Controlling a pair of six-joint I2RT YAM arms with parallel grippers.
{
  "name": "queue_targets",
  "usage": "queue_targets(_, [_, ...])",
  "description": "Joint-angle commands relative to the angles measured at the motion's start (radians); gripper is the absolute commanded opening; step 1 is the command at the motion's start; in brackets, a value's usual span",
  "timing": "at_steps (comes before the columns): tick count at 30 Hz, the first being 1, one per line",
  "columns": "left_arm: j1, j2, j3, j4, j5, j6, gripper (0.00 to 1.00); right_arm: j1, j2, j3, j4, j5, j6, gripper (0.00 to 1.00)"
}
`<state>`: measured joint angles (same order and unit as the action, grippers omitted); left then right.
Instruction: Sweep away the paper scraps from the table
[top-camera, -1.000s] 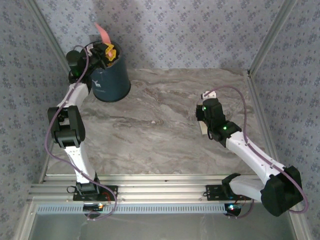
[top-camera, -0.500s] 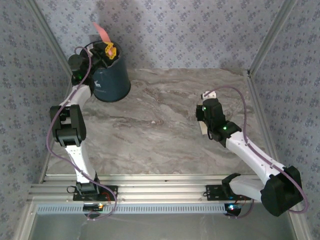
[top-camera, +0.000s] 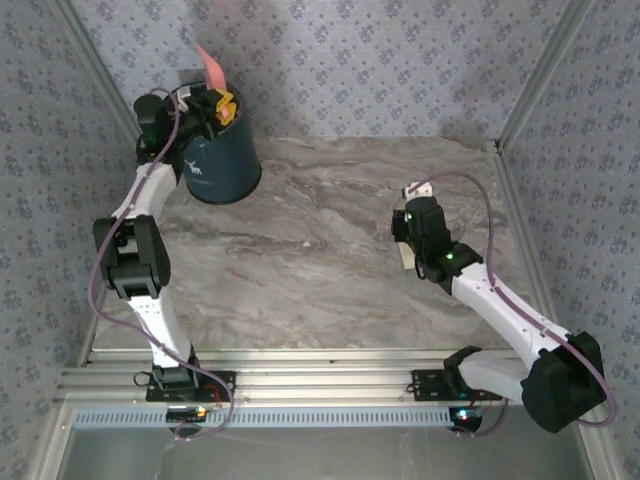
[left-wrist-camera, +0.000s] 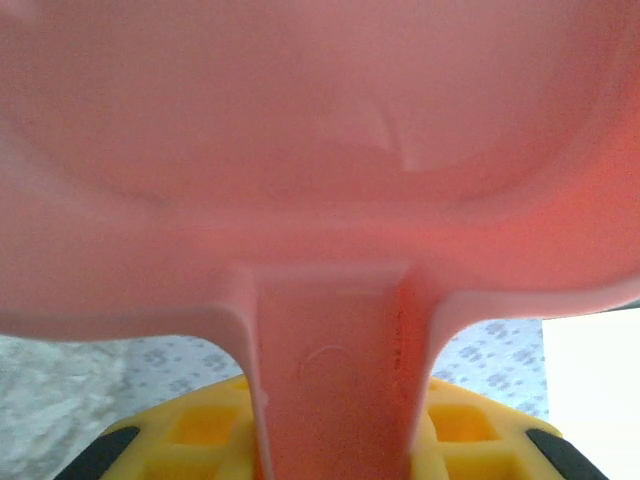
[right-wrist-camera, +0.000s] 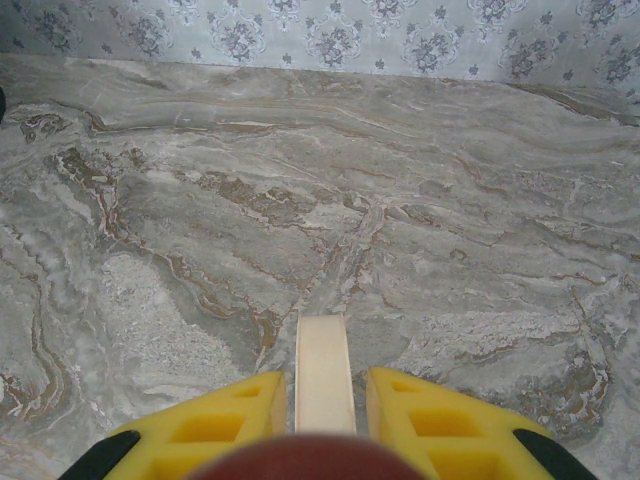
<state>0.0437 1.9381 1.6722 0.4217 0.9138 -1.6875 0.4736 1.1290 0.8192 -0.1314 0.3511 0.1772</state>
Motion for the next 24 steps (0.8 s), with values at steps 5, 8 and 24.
queue_targets(5, [-0.024,-0.103,0.191,-0.609,-0.005,0.564,0.0,-0.005,-0.003,-0.006,0.023,0.0,0.022,0.0])
queue_targets(8, [-0.049,-0.092,0.33,-0.89,-0.068,0.797,0.0,-0.005,0.0,-0.006,0.025,-0.001,0.022,0.0])
queue_targets(24, [-0.231,-0.047,0.567,-1.504,-0.399,1.484,0.0,-0.009,0.003,-0.009,0.03,-0.003,0.021,0.0])
